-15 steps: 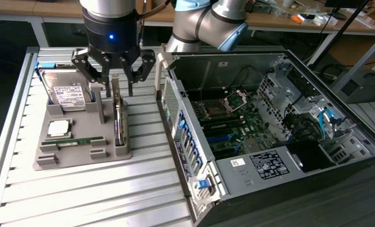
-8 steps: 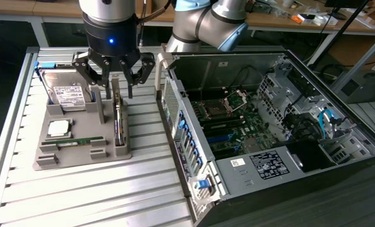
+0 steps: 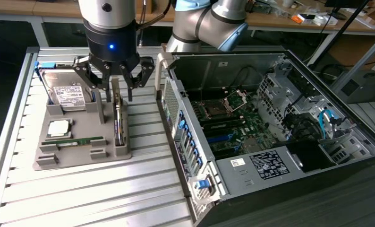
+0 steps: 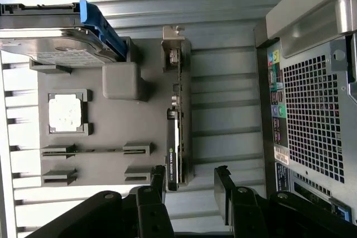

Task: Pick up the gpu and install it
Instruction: 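Pick up the gpu and move the gpu toward the slot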

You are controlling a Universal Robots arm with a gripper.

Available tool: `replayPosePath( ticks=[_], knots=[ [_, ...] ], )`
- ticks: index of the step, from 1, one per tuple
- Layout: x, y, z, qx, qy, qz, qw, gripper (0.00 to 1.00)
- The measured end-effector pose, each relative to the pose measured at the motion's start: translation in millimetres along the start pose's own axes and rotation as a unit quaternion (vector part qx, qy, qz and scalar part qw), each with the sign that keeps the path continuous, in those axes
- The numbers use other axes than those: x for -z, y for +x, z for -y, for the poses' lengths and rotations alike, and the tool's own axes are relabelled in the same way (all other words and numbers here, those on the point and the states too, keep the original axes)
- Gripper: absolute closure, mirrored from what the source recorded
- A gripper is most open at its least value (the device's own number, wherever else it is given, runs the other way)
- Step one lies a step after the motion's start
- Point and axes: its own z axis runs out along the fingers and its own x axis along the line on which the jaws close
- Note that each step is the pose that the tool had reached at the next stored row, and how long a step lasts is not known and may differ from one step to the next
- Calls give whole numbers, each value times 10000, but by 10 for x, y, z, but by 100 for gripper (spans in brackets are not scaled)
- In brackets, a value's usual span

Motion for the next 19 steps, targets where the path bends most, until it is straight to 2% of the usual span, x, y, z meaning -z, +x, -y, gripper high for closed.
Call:
replayPosePath(
  ticks=[19],
  knots=[
    [-167,15,-23,-1,-20,-2,10000,52]
  ],
)
